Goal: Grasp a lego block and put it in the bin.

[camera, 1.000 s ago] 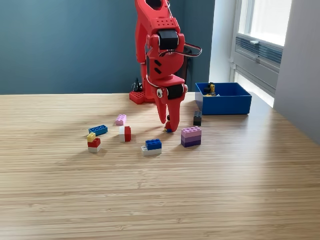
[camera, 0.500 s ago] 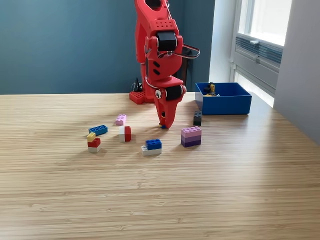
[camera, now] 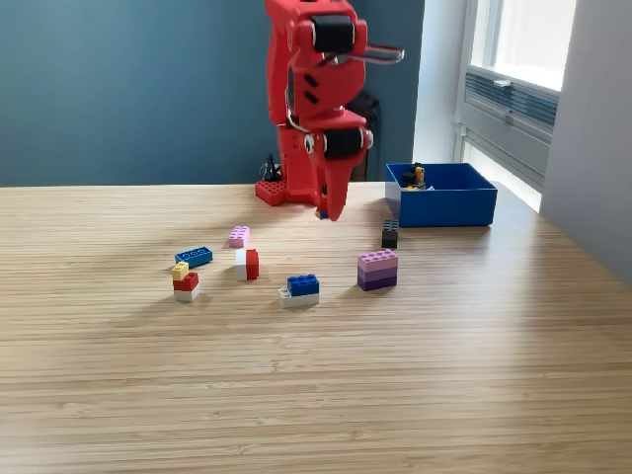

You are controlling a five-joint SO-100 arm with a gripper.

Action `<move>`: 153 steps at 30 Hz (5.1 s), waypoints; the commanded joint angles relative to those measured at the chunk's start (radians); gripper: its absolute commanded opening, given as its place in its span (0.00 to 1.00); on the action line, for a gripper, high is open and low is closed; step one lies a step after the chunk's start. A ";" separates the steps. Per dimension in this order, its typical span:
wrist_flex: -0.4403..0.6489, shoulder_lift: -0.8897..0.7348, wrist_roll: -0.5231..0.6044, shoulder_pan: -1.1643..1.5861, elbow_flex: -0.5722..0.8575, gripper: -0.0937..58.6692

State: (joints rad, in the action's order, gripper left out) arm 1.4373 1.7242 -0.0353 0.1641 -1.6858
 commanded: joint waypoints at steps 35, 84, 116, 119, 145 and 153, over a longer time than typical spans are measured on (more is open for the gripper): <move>0.275 0.028 0.229 1.063 0.114 0.00; 0.327 -0.324 0.150 0.262 0.586 0.07; 0.321 -0.328 0.075 0.044 0.615 0.05; 0.311 -0.336 0.058 -0.035 0.641 0.06; -0.071 -0.353 -0.253 -0.239 0.479 0.40; -0.063 -0.548 -0.264 -0.222 0.551 0.42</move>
State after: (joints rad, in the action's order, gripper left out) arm 1.3806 1.1980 -0.2930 -0.0675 -1.2164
